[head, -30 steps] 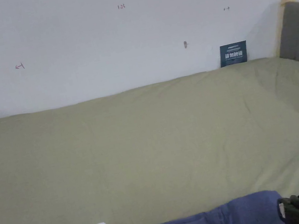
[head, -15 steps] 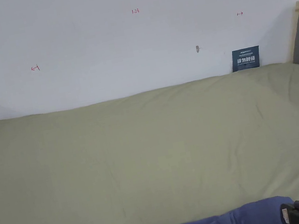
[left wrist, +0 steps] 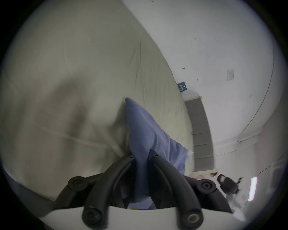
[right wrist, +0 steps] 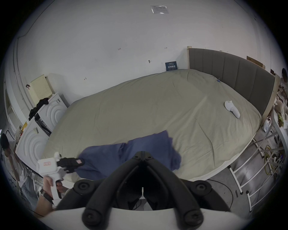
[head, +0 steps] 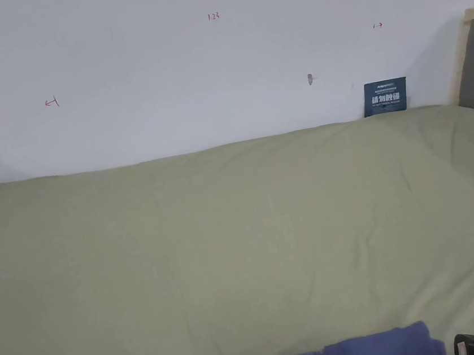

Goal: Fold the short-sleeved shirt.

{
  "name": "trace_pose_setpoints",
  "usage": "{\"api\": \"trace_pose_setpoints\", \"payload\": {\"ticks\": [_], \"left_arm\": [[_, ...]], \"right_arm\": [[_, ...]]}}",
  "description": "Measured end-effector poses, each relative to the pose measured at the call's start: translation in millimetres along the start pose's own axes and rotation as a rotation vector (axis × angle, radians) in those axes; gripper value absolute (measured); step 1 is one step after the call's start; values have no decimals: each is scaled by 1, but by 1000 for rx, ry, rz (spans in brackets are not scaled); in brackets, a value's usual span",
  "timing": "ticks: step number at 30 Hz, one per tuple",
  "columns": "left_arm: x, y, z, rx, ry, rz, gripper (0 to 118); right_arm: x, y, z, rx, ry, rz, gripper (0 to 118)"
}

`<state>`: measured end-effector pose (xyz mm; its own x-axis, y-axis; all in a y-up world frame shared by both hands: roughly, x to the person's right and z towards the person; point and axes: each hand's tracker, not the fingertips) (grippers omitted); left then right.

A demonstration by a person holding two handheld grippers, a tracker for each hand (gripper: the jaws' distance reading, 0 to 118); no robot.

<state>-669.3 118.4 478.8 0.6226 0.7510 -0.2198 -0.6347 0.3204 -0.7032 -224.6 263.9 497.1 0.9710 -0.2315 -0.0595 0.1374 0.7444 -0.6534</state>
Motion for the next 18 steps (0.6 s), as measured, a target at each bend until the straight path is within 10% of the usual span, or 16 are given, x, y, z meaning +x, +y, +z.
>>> {"api": "trace_pose_setpoints", "payload": {"ticks": [10,18], "left_arm": [[80,27,96,260,485,-457,13],[155,-37,-4,53,506,-764,13]], "right_arm": [[-30,6,-15,-19,71,57,1],[-36,-1,-14,-35,111,59,1]]}}
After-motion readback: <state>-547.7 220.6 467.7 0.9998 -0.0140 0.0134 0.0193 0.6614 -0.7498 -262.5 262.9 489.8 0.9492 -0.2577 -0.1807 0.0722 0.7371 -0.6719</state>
